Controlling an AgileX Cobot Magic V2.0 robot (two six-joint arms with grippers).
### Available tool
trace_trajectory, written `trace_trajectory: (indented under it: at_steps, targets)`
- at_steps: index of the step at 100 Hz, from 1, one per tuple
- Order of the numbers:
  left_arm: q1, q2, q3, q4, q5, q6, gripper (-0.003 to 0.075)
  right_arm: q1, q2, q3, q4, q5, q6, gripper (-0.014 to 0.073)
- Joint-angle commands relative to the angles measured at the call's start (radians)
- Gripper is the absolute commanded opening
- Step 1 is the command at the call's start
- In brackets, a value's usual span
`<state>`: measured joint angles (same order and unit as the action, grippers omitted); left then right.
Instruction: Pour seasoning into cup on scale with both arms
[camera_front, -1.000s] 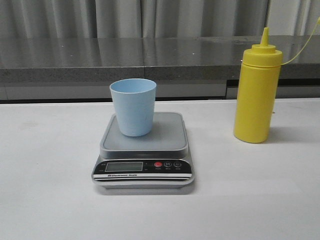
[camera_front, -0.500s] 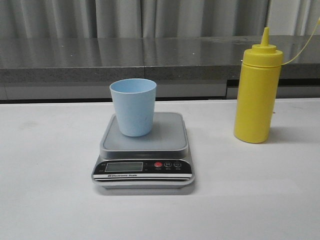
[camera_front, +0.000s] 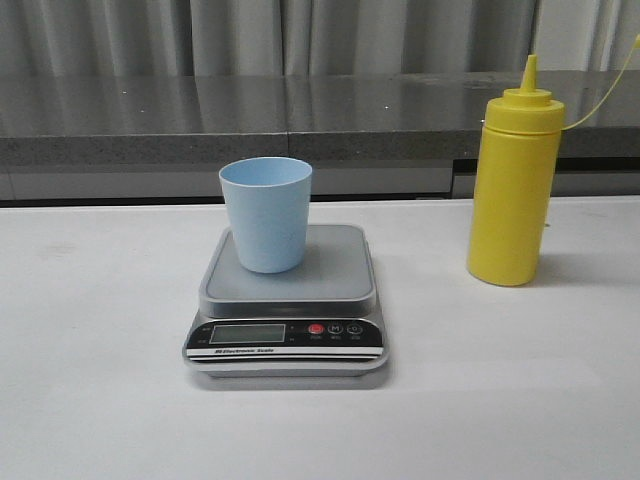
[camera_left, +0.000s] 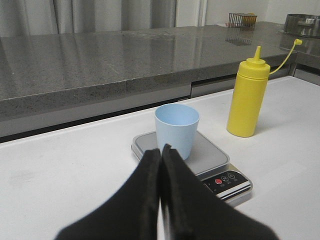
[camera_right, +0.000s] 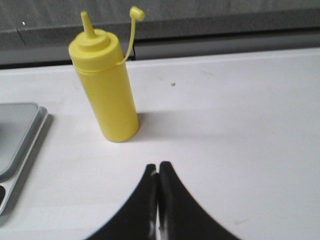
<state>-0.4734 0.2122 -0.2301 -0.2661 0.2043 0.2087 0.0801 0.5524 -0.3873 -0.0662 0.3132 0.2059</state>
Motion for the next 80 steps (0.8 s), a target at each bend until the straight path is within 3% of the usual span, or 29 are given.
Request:
trace_trajectory:
  at_steps: [1, 12, 31, 36, 61, 80]
  targets:
    - [-0.006, 0.008, -0.028, -0.006, -0.083, -0.008, -0.002, -0.003, 0.085, -0.059, -0.008, -0.066, -0.005, -0.0025]
    - [-0.006, 0.008, -0.028, -0.006, -0.083, -0.008, -0.002, 0.0, 0.18, -0.087, 0.02, -0.086, -0.005, 0.0112]
    - [-0.006, 0.008, -0.028, -0.006, -0.083, -0.008, -0.002, 0.007, 0.302, -0.088, 0.098, -0.195, -0.005, 0.0585]
    - [-0.006, 0.008, -0.028, -0.006, -0.083, -0.008, -0.002, 0.015, 0.329, -0.088, 0.098, -0.233, -0.005, 0.067]
    - [-0.006, 0.008, -0.028, -0.006, -0.083, -0.008, -0.002, 0.058, 0.466, -0.087, 0.097, -0.438, -0.005, 0.0623]
    - [-0.006, 0.008, -0.028, -0.006, -0.083, -0.008, -0.002, 0.106, 0.592, -0.054, 0.051, -0.774, -0.005, 0.0623]
